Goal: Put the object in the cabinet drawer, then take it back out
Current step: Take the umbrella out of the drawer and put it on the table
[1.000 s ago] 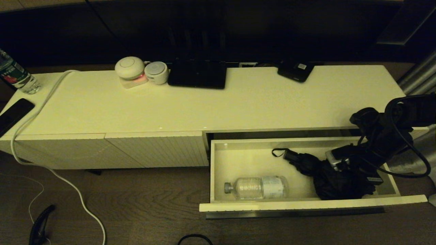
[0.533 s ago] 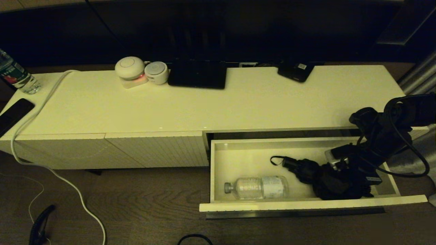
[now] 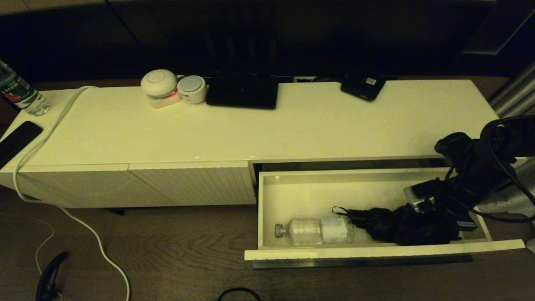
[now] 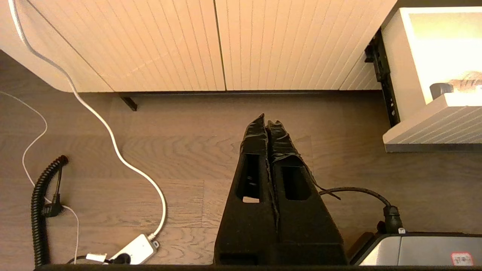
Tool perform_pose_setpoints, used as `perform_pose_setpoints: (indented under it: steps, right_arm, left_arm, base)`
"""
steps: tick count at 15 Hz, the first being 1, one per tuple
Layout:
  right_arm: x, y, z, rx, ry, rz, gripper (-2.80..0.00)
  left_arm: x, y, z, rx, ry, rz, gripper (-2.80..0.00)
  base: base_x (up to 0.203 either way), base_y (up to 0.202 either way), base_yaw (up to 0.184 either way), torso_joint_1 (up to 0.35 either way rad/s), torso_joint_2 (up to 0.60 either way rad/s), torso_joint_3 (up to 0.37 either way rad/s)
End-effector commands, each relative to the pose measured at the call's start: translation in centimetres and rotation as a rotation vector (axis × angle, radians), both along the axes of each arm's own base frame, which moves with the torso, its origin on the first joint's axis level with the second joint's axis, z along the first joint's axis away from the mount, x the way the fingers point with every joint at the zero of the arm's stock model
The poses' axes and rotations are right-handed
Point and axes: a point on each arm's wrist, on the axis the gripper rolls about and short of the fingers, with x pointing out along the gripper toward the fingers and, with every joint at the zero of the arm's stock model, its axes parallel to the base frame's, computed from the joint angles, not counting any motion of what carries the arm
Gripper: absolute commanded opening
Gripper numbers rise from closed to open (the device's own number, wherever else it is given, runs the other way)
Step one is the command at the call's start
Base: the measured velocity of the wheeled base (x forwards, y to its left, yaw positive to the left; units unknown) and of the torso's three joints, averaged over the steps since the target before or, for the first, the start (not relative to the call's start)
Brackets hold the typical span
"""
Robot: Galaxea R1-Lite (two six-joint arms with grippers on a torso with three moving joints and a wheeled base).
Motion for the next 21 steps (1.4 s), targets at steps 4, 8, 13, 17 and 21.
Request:
perform_pose_setpoints:
  steps: [4,8,13,17,21]
  right_arm:
    - [-3.1,0.4,4.2,0.023,-0.113,0.016,-2.8]
    - [-5.9,0.5,7.9,0.03,-0.225,-0.005,-2.8]
    - [-8.9,0.4,11.3,0.024,-0.356,-0.02,-2.8]
    - [-10.4,-1.0,14.2,-0.001,-0.521,-0.075,-2.8]
    - [-9.1,-1.7,16.1,-0.026,-0.727,-0.073,-2.8]
  left_arm:
    - [0.0,0.0,0.0,0.0,-0.001,0.0,-2.8]
    - [0.0,0.0,0.0,0.0,0.001,0.0,-2.8]
    - [0.0,0.0,0.0,0.0,0.0,0.0,-2.8]
    - [0.0,0.0,0.0,0.0,-0.001,0.0,-2.8]
    - [0.0,0.0,0.0,0.0,-0.002,0.0,-2.8]
  base:
    - [0.0,0.0,0.0,0.0,0.0,0.0]
    - [0.0,0.0,0.0,0.0,0.0,0.0]
    - [0.0,0.0,0.0,0.0,0.0,0.0]
    - [0.0,0.0,0.0,0.0,0.0,0.0]
    - [0.0,0.0,0.0,0.0,0.0,0.0]
